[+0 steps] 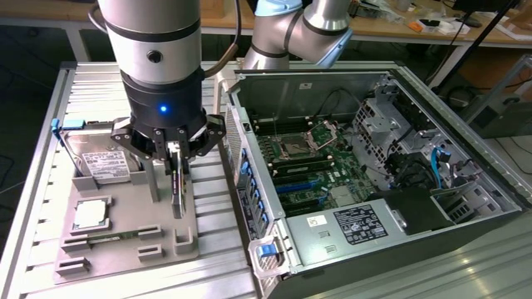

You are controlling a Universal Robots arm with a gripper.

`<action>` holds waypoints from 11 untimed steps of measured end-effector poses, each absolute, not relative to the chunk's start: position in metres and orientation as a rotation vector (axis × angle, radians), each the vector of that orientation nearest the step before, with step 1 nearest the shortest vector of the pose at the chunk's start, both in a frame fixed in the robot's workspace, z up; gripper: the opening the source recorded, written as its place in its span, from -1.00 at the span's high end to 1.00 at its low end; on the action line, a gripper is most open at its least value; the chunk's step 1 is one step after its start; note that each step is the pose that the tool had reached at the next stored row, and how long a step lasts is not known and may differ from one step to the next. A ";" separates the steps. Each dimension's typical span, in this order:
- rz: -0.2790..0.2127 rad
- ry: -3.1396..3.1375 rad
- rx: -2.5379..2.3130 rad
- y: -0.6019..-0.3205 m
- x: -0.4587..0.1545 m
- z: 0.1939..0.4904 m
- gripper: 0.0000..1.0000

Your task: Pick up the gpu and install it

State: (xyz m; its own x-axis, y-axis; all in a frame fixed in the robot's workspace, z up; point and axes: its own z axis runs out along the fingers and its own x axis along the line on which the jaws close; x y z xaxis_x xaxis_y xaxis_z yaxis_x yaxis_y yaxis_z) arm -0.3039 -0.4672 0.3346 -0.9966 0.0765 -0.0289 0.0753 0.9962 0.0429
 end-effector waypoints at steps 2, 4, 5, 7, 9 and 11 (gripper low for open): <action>0.064 3.108 0.118 -0.467 -0.304 0.335 0.46; 0.062 3.108 0.118 -0.467 -0.304 0.336 0.46; 0.062 3.108 0.118 -0.467 -0.304 0.336 0.46; 0.060 3.108 0.118 -0.467 -0.304 0.337 0.46; 0.057 3.108 0.118 -0.467 -0.304 0.339 0.46; 0.055 3.108 0.118 -0.467 -0.304 0.340 0.46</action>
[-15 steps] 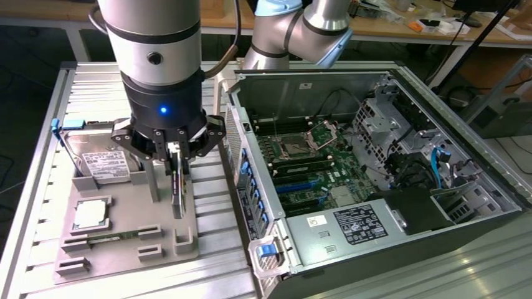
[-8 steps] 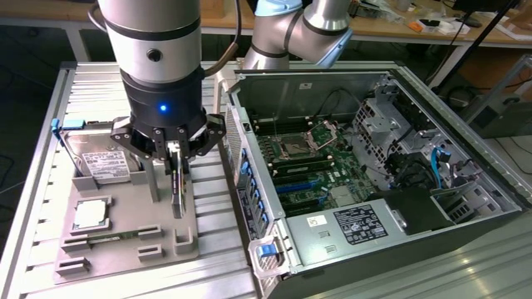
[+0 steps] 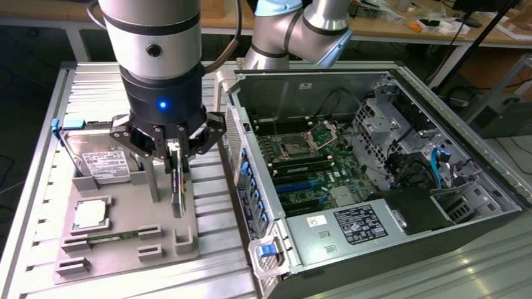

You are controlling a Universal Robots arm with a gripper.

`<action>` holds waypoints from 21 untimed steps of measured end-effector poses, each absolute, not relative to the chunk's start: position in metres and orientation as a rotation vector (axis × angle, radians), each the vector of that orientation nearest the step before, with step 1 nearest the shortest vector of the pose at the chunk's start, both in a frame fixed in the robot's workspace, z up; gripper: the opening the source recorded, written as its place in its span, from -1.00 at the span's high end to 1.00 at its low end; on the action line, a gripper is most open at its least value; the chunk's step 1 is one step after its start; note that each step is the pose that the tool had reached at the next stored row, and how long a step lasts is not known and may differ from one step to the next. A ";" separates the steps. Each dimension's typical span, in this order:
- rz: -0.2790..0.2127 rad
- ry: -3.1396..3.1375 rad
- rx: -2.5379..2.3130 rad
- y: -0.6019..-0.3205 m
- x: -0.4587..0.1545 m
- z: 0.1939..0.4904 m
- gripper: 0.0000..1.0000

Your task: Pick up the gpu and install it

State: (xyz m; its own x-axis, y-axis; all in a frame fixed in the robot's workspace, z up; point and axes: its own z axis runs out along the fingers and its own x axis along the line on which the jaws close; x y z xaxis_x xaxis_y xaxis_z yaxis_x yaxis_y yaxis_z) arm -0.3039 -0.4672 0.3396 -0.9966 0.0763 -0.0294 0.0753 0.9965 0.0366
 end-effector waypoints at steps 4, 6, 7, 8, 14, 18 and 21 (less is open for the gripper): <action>0.052 3.108 0.118 -0.467 -0.304 0.341 0.46; 0.050 3.108 0.118 -0.467 -0.304 0.342 0.46; 0.050 3.108 0.118 -0.467 -0.304 0.343 0.46; 0.049 3.108 0.118 -0.467 -0.304 0.343 0.46; 0.046 3.108 0.118 -0.467 -0.304 0.346 0.46; 0.044 3.108 0.118 -0.467 -0.304 0.347 0.46; 0.042 3.108 0.118 -0.467 -0.304 0.349 0.46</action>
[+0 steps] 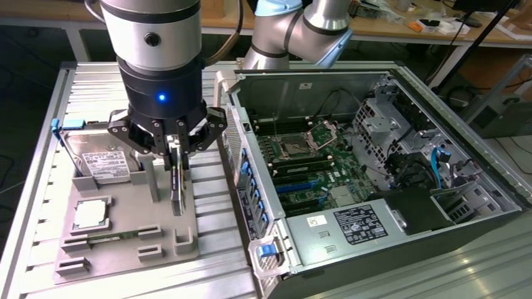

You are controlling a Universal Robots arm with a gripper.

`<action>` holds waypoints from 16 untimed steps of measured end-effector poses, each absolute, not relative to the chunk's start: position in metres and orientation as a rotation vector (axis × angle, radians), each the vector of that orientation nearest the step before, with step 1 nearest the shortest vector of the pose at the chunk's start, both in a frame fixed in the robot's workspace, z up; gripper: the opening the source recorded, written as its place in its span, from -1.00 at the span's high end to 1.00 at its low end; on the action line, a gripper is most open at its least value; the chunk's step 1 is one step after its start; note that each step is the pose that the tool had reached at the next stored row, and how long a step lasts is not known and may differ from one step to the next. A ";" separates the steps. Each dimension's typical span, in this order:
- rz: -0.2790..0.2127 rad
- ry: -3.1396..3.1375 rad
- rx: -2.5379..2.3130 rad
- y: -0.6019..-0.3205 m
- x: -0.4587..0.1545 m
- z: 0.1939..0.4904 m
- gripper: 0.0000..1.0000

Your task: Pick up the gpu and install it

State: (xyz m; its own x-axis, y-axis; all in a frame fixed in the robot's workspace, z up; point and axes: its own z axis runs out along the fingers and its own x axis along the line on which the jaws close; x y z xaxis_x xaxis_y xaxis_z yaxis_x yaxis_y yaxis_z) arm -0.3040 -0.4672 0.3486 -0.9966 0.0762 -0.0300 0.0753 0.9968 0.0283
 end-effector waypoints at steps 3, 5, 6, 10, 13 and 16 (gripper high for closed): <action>0.041 3.108 0.118 -0.467 -0.304 0.350 0.46; 0.040 3.108 0.118 -0.467 -0.304 0.350 0.46; 0.040 3.108 0.118 -0.467 -0.304 0.351 0.46; 0.037 3.108 0.118 -0.467 -0.304 0.353 0.46; 0.036 3.108 0.118 -0.467 -0.304 0.354 0.46; 0.034 3.108 0.118 -0.467 -0.304 0.356 0.46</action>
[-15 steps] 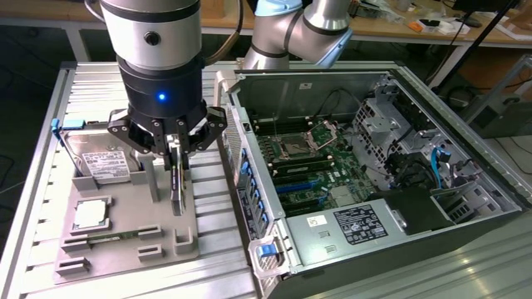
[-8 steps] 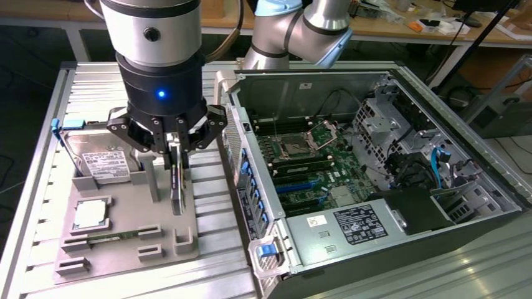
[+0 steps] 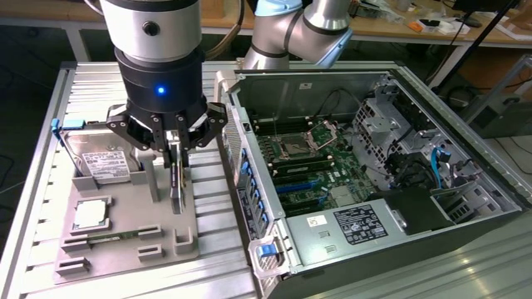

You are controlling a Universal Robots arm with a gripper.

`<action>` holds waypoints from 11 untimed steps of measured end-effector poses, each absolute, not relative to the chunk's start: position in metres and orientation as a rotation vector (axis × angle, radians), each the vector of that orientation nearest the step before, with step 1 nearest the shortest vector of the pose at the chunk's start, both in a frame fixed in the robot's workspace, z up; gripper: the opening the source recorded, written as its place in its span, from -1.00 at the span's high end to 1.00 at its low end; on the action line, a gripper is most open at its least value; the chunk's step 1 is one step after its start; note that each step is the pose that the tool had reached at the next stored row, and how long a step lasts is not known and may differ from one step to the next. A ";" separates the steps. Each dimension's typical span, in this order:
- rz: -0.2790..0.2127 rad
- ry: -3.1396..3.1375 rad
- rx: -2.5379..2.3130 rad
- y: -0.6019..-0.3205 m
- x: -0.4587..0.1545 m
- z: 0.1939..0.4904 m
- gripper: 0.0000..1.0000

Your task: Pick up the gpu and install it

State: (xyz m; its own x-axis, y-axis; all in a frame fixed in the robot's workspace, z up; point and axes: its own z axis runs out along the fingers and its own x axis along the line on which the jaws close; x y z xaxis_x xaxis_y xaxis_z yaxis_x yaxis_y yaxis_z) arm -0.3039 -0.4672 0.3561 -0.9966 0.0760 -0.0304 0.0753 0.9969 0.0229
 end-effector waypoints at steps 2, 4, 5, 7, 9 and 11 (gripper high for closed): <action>0.032 3.108 0.118 -0.467 -0.304 0.357 0.46; 0.031 3.108 0.118 -0.467 -0.304 0.358 0.46; 0.030 3.108 0.118 -0.467 -0.304 0.359 0.46; 0.029 3.108 0.118 -0.467 -0.304 0.360 0.46; 0.026 3.108 0.118 -0.467 -0.304 0.361 0.46; 0.025 3.108 0.118 -0.467 -0.304 0.362 0.46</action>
